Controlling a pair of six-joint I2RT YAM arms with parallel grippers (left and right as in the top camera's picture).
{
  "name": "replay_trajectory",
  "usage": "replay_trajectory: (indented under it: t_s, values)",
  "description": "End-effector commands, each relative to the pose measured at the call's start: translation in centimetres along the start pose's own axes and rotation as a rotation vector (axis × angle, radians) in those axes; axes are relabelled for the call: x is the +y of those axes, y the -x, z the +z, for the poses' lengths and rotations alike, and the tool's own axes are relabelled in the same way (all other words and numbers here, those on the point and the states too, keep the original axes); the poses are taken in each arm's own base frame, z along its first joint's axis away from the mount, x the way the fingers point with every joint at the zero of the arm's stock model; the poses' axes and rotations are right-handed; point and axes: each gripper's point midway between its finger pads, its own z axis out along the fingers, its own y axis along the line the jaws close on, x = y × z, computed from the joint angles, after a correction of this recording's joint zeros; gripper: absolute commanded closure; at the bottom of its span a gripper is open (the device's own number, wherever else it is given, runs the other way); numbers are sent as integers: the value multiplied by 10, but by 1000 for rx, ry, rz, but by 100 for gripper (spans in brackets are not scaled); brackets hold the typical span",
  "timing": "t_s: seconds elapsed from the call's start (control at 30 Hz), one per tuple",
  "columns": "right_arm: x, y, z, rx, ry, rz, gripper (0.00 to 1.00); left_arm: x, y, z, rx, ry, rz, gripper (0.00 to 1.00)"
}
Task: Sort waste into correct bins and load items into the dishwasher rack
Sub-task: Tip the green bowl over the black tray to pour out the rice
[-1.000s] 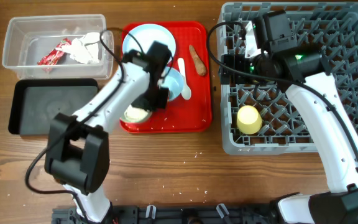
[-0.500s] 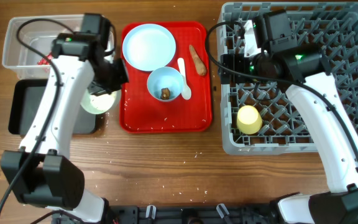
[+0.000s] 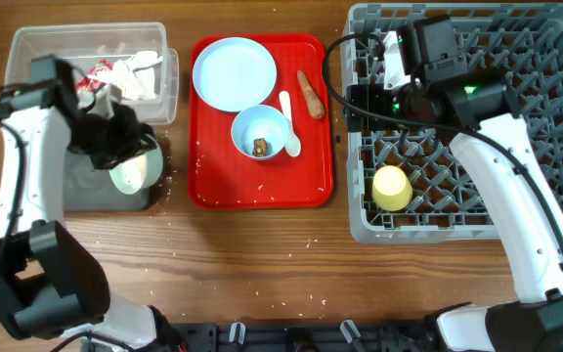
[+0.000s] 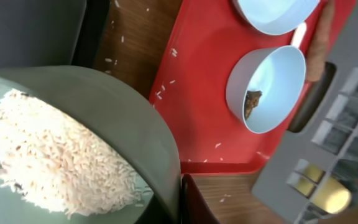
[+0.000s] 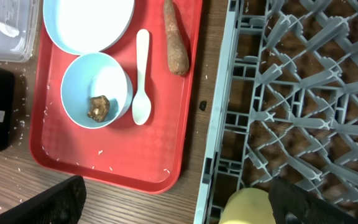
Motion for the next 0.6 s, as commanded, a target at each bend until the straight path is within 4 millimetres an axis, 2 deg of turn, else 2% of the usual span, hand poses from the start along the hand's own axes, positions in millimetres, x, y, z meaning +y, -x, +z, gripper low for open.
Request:
replay_trajectory:
  t_s: [0.0,0.13,0.23,0.37,0.47,0.57]
  values:
    - [-3,3,3,-1,-14,-4,5,2,-6,-5,-10,-202,37,96]
    - [-2,3,3,-3,-13,-4,5,18,-1,-14,-79,-366,11,96]
    - [-2,4,3,-5,-12,-4,5,28,8,-29,-170,-515,-8,96]
    - [-2,6,3,-12,-10,-5,5,47,17,-50,-272,-609,-66,96]
    - [-1,6,3,-12,-6,-5,5,50,22,-72,-337,-707,-95,96]
    - [-1,7,3,-19,-5,-6,5,56,24,-83,-370,-746,-119,96]
